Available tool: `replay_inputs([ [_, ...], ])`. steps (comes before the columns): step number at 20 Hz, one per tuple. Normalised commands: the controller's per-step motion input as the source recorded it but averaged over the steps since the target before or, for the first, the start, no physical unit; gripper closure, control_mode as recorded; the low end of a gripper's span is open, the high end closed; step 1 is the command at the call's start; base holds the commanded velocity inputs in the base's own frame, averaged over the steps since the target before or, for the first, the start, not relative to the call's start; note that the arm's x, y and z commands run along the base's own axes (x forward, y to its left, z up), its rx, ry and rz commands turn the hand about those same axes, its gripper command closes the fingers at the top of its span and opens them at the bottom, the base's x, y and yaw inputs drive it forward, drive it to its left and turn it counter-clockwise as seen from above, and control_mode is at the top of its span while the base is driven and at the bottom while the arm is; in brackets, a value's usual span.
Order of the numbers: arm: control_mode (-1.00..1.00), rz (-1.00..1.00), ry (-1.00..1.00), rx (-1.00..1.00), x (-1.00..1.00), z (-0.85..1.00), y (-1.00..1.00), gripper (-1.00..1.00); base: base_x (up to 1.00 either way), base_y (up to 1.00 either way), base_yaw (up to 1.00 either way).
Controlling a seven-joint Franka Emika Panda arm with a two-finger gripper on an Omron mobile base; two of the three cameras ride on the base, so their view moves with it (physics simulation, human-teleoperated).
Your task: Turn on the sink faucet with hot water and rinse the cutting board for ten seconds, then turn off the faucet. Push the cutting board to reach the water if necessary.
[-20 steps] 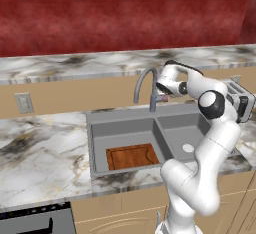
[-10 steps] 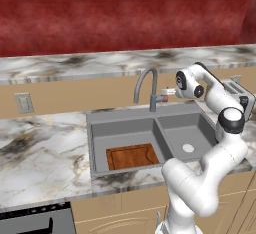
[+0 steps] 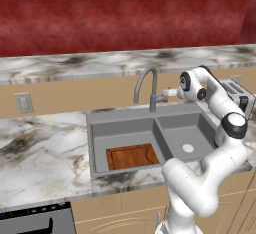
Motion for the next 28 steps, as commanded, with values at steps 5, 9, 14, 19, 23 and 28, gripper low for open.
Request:
replay_inputs([
  [5, -1.00, 0.00, 0.00, 0.00, 0.00, 0.00, 0.01, -1.00, 0.00, 0.00, 0.00],
  [9, -1.00, 0.00, 0.00, 0.00, 0.00, 0.00, 0.00, -1.00, 0.00, 0.00, 0.00],
  [14, -1.00, 0.00, 0.00, 0.00, 0.00, 0.00, 0.00, -1.00, 0.00, 0.00, 0.00],
  [19, -1.00, 0.00, 0.00, 0.00, 0.00, 0.00, 0.00, -1.00, 0.00, 0.00, 0.00],
  [23, -1.00, 0.00, 0.00, 0.00, 0.00, 0.00, 0.01, -1.00, 0.00, 0.00, 0.00],
  [28, -1.00, 0.00, 0.00, 0.00, 0.00, -0.01, 0.02, -1.00, 0.00, 0.00, 0.00],
])
